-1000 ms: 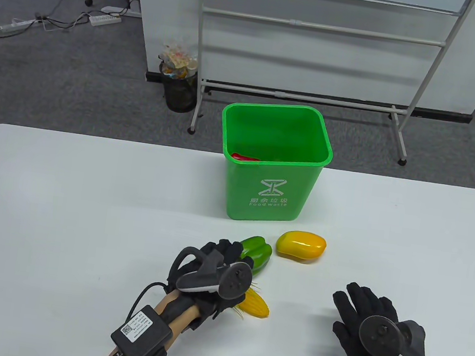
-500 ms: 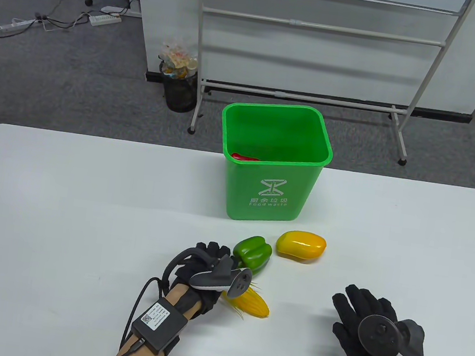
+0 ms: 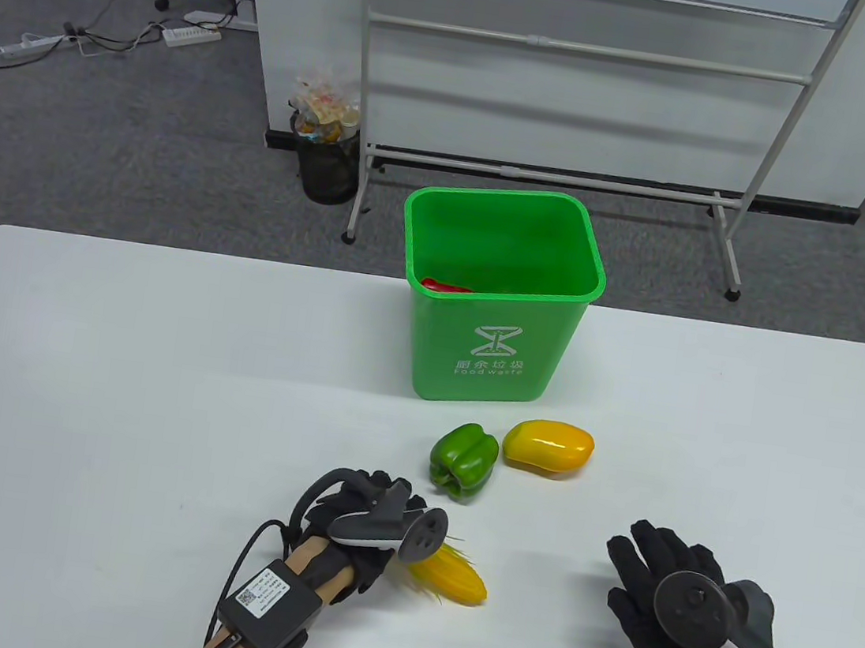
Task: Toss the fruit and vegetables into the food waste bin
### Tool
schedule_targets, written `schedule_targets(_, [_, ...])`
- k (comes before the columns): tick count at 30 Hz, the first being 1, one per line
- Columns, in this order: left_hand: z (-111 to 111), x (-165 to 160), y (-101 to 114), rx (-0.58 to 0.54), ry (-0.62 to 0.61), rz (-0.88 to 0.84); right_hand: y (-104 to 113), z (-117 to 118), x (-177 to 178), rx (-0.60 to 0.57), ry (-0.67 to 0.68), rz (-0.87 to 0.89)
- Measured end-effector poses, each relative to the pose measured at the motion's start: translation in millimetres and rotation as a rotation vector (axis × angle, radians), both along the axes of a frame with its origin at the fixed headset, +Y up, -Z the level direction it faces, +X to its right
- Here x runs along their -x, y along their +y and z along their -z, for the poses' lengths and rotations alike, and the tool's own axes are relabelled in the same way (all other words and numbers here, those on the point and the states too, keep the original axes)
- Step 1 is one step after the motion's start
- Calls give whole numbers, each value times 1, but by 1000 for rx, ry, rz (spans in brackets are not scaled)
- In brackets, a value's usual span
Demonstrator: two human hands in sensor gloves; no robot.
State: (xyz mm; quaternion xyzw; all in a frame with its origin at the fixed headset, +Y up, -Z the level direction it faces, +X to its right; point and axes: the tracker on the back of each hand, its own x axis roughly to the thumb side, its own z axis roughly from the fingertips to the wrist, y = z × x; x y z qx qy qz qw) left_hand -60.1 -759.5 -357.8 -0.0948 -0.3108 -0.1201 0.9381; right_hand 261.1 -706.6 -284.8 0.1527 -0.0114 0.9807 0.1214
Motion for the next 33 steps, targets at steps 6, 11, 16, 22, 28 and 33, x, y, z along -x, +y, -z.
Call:
schedule_targets(6, [-24,-3,4,195,-35,-292,-1,0,2,13,7,-8])
schedule_targets(11, [-45,-12,1,477,-71,-654,-2,-1,5,15,16,-20])
schedule_targets(16, [-57,-31,1,895,-128,-1102,-4,-1,7,29,23,-26])
schedule_targets(22, [15,-54,148,724,-227,-1499,-3,-1,10,27,32,-21])
schedule_targets(28, [106,-35,235,564,286,-1475,-5,-1,14,46,36,-30])
schedule_targets(33, [97,-12,191,574,389,-1454,-4,0,9,60,28,17])
